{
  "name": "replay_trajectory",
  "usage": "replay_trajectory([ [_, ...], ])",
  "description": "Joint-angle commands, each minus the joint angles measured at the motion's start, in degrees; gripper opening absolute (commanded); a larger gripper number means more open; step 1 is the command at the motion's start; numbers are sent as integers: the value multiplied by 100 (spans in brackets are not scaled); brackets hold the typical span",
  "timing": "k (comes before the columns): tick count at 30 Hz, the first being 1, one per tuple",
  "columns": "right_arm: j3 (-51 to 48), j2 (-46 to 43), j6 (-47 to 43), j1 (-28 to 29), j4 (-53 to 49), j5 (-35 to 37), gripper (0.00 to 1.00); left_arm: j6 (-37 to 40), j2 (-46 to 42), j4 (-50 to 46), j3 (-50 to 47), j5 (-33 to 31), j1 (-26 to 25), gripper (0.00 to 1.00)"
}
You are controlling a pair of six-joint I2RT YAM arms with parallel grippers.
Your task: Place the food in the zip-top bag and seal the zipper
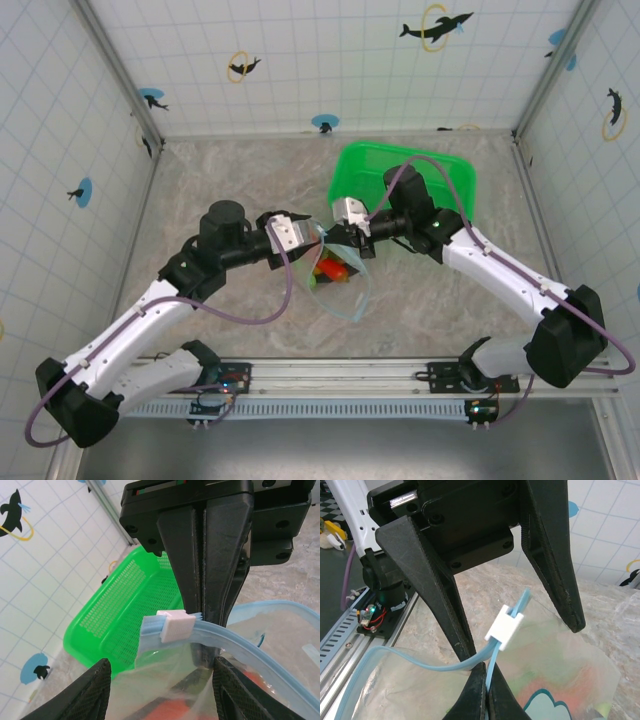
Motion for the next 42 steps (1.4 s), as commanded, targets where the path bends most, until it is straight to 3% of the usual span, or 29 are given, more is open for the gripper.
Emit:
replay_trajectory([
  [1,-94,-65,-126,124,-214,-199,0,290,34,-22,274,-129,7,56],
  [10,-196,-158,-178,140,-285,-134,0,468,286,-732,729,324,36,51],
  [19,-309,-236,-114,134,-236,69,0,469,279,-722,665,368,33,17],
  [28,-609,-438,143,133,88,451,1,410,215,-748,669,451,34,0],
  [30,-799,-517,372,141,379,767,23,338,217,-716,650,445,33,0],
  [32,-1125,-675,688,183,781,1196,53,239,170,-624,615,344,33,0],
  [35,-1684,-975,1005,292,1342,1841,58,8,-24,-247,393,157,34,0],
  [42,-2108,-1469,1022,462,1368,4171,63,-949,-285,619,447,-658,33,0],
])
